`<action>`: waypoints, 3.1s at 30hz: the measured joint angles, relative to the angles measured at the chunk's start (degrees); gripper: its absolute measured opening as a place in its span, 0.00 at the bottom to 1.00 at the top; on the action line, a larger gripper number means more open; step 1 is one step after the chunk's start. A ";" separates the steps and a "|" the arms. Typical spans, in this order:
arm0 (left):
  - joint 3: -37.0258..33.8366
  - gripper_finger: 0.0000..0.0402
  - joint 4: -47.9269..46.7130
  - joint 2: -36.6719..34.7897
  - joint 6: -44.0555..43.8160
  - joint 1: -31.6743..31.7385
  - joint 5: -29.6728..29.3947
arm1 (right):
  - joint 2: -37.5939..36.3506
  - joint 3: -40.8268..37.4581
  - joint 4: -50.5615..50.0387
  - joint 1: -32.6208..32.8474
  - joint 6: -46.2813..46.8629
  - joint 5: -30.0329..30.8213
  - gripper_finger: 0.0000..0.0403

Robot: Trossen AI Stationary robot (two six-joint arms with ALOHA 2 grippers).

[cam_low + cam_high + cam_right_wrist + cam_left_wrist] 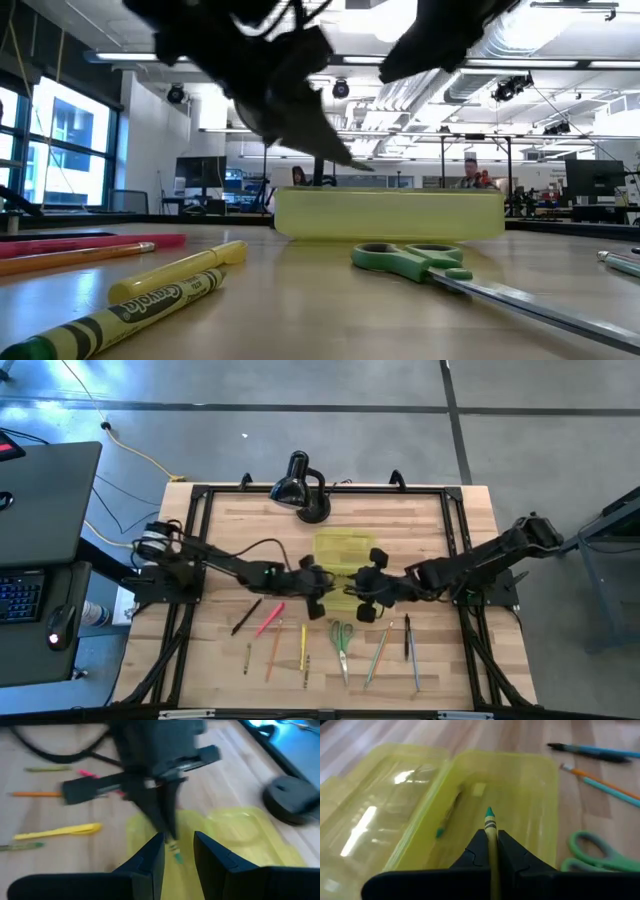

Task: Pick & place school supplies into a supply box
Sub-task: Put the top green crayon into the yellow supply box, then put the black pen into the yellow supply box

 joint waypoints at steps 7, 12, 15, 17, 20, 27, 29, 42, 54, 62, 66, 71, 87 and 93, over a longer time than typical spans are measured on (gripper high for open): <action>5.67 0.10 0.26 7.52 0.40 0.59 3.19 | -0.43 0.00 -13.30 0.85 12.06 12.01 0.21; 7.57 0.18 0.92 11.38 -2.10 0.81 3.28 | -0.43 0.00 -18.56 0.86 17.12 10.06 0.21; 7.77 0.21 0.23 11.68 -2.69 1.01 3.91 | -0.43 0.00 -18.50 0.88 17.43 8.89 0.21; 8.04 0.23 0.80 11.51 -2.61 1.01 3.45 | -0.43 0.00 -18.29 0.84 17.21 8.90 0.21; 7.95 0.24 0.10 11.50 -2.60 1.01 2.09 | -0.43 0.00 -18.20 0.84 17.25 8.94 0.21; 11.94 0.24 -6.23 8.03 0.07 1.01 4.02 | -0.43 0.00 -18.31 0.84 17.27 8.40 0.21; 14.71 0.24 -14.06 5.12 2.37 0.96 3.75 | -0.44 0.00 -18.30 0.84 17.34 8.42 0.21; 30.37 0.25 -75.13 -8.25 -17.44 -2.11 -19.91 | -0.45 -0.04 -18.30 0.84 19.13 7.96 0.21; 13.87 0.25 -95.69 -21.37 -70.87 -24.60 -21.73 | -0.43 -0.04 -17.55 0.84 19.20 9.97 0.21; -8.92 0.25 -67.90 -21.45 -86.71 -35.16 -27.47 | -0.43 -0.04 -17.01 0.84 19.20 10.57 0.21; -18.19 0.25 -53.04 -21.50 -85.51 -35.58 -27.65 | -0.43 -0.04 -16.85 0.84 19.20 10.55 0.21; -26.15 0.25 -39.15 -21.50 -78.25 -35.96 -29.22 | -0.40 -0.04 -16.72 0.84 19.20 10.09 0.21; -31.25 0.25 -24.41 -16.14 -76.62 -36.59 -29.78 | -0.40 -0.04 -16.63 0.71 19.20 10.56 0.21; -30.91 0.25 -24.21 -12.98 -78.05 -36.59 -28.88 | -0.40 -0.04 -16.65 0.71 19.20 10.56 0.21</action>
